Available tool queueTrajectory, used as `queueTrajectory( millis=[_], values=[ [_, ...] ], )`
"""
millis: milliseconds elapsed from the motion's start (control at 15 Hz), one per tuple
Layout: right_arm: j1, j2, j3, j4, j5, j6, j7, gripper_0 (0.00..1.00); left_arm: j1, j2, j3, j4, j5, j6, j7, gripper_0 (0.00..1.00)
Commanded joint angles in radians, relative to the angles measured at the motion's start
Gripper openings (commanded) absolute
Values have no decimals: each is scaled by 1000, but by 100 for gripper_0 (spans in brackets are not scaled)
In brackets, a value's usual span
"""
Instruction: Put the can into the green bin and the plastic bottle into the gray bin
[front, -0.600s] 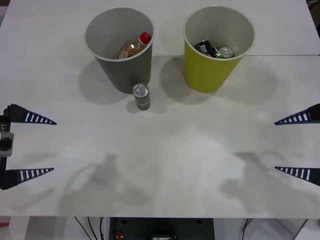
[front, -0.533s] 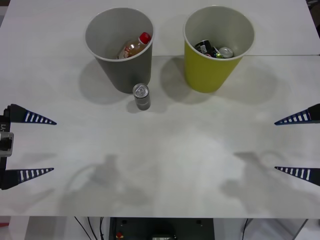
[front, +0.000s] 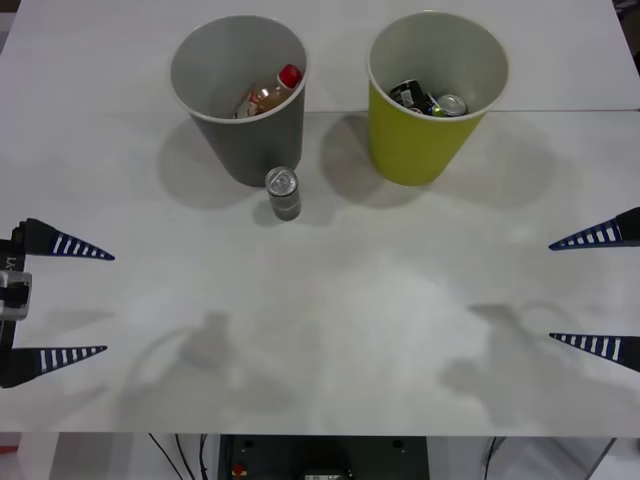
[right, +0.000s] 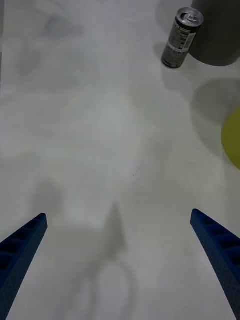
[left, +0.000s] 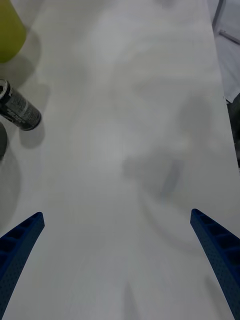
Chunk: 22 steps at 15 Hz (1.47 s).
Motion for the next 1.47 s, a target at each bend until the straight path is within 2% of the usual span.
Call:
queueTrajectory(
  millis=[67,400,600,1000,1267,1467],
  values=[
    [0,0,0,0,0,0,0,100,-2,-1,1,-27,-9,29,80,100],
    [0,0,0,0,0,0,0,100,-2,-2,-10,-118,-9,105,360,100],
    [0,0,0,0,0,0,0,100,-2,-1,-88,-155,-39,249,508,100],
    [0,0,0,0,0,0,0,100,-4,-1,-255,-236,-324,540,879,100],
    [0,0,0,0,0,0,0,100,-41,-1,-452,-231,-560,792,1107,100],
    [0,0,0,0,0,0,0,100,-98,-18,-597,-176,-717,965,1241,100]
  ],
)
